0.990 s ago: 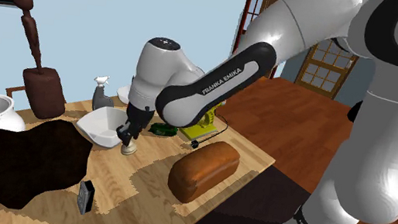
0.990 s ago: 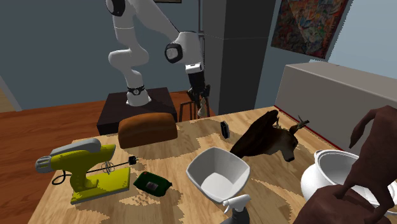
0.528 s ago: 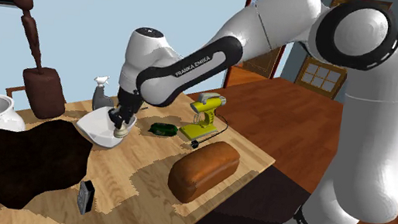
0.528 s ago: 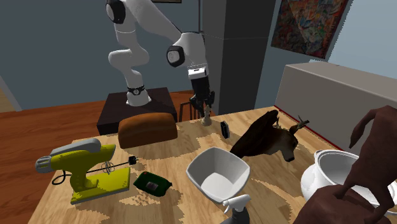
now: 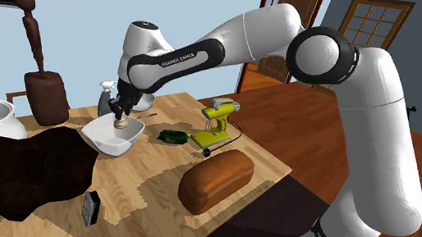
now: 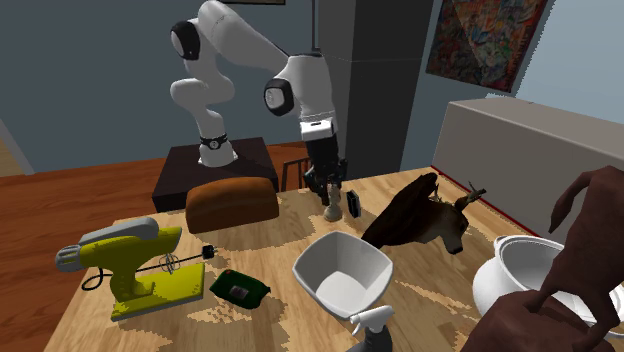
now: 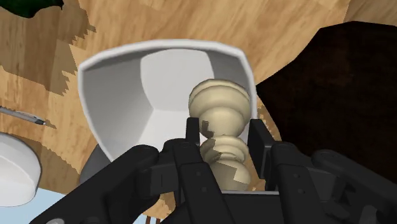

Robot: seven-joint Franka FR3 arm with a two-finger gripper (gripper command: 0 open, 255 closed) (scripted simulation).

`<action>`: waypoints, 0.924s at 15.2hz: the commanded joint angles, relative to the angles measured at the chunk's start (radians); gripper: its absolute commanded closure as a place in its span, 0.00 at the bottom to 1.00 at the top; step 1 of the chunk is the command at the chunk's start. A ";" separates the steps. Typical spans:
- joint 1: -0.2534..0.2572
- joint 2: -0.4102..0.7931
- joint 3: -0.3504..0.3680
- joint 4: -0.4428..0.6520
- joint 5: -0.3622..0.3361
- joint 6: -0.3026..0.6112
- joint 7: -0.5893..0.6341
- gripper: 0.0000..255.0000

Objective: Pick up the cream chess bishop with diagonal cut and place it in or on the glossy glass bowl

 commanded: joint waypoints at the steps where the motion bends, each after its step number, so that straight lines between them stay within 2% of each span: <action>1: 0.008 0.086 -0.007 0.146 -0.001 -0.059 -0.026 1.00; 3: 0.015 0.179 -0.013 0.308 0.001 -0.127 -0.057 1.00; 5: 0.031 0.297 -0.020 0.518 0.003 -0.216 -0.092 1.00; 6: 0.063 0.455 -0.029 0.809 0.007 -0.342 -0.132 1.00; 14: 0.053 0.469 -0.034 0.724 0.001 -0.245 -0.122 1.00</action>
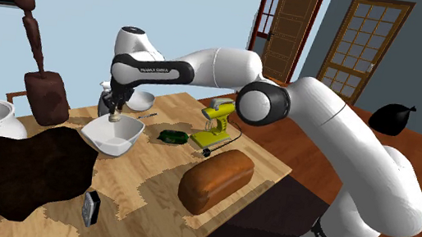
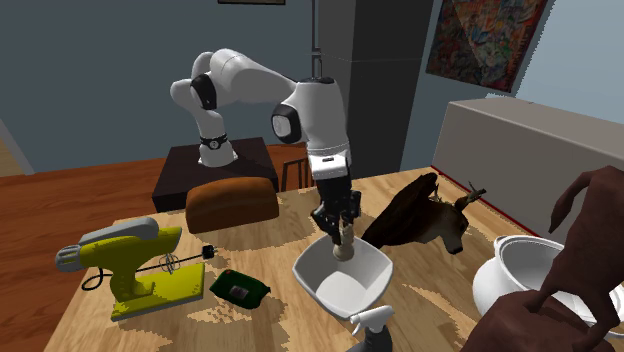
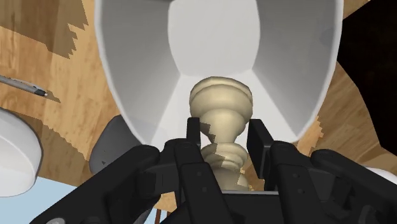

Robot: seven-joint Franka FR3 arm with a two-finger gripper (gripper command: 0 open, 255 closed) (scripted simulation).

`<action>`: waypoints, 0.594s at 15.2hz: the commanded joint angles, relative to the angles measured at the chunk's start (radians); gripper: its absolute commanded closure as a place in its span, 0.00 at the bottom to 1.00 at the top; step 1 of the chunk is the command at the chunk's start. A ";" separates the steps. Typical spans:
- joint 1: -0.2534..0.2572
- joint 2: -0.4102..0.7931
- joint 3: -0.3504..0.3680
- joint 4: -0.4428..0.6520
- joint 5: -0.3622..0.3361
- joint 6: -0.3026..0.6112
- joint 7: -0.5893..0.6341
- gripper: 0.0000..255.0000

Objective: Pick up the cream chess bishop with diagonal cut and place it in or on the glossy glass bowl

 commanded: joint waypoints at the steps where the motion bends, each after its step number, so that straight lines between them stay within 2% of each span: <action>1: -0.003 -0.002 -0.001 -0.032 -0.002 0.030 0.004 1.00; 9: -0.004 0.028 -0.005 -0.052 -0.007 0.079 0.008 1.00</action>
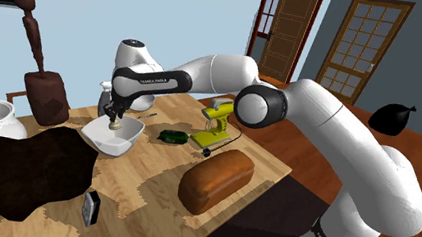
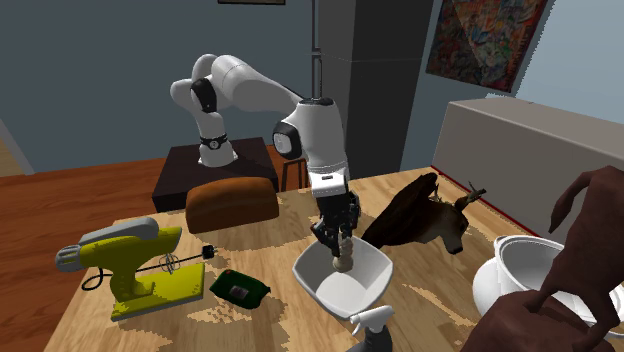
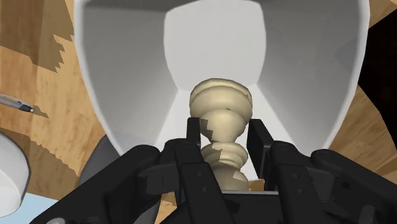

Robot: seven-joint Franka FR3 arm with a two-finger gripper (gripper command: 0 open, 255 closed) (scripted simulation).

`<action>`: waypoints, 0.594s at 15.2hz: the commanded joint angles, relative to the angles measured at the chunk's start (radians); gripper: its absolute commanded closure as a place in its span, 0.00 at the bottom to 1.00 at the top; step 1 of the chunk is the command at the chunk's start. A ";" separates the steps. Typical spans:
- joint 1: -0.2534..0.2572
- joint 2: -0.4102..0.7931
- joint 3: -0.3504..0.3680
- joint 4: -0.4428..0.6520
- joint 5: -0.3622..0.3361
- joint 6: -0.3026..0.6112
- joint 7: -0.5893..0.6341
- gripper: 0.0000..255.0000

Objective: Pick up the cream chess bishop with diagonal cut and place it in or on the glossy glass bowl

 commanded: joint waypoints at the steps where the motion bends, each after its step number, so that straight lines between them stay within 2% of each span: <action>1: 0.000 0.000 0.000 -0.002 0.000 0.003 0.001 1.00; 5: 0.000 0.000 0.000 -0.002 0.000 0.003 0.001 1.00; 6: 0.000 0.000 0.000 -0.002 0.000 0.003 0.001 0.00; 9: 0.000 0.000 0.000 -0.002 0.000 0.003 0.000 0.00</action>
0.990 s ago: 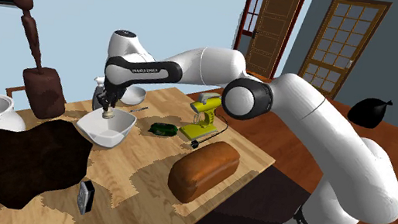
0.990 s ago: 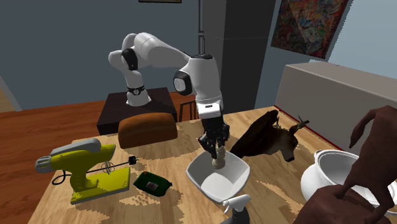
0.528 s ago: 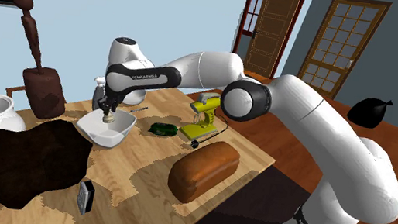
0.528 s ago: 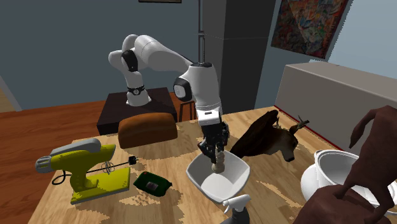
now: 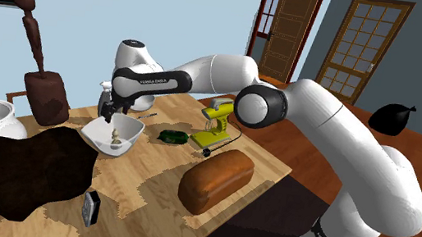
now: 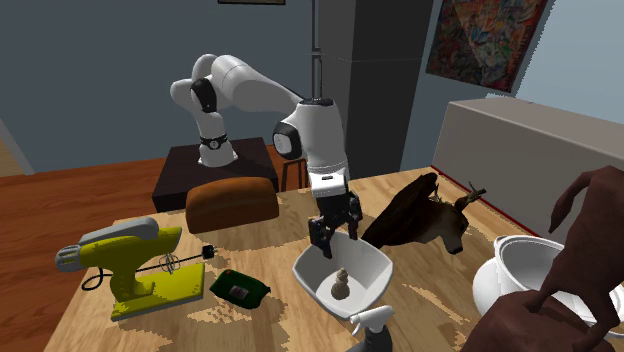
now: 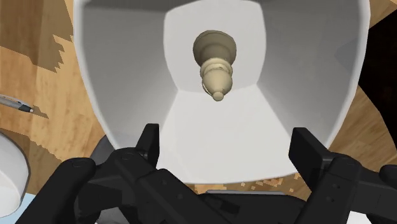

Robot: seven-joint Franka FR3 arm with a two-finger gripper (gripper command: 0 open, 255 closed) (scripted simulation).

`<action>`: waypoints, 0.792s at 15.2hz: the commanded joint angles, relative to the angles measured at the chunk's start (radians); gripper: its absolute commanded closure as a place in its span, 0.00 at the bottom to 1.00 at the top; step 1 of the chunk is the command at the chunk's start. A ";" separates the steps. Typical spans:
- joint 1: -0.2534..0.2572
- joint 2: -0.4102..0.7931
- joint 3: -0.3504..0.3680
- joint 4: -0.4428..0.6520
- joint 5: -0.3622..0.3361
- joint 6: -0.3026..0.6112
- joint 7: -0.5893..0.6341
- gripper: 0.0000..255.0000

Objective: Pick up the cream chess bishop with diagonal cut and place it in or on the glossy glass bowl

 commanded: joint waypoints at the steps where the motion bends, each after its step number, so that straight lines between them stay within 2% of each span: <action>1: 0.000 0.000 0.000 0.000 0.000 0.000 0.000 0.00; 2: 0.000 0.000 0.000 0.000 0.000 0.000 0.000 0.00; 6: -0.028 -0.154 0.013 -0.159 0.005 0.001 0.012 0.00; 12: -0.028 -0.154 0.013 -0.158 0.005 0.001 0.012 0.00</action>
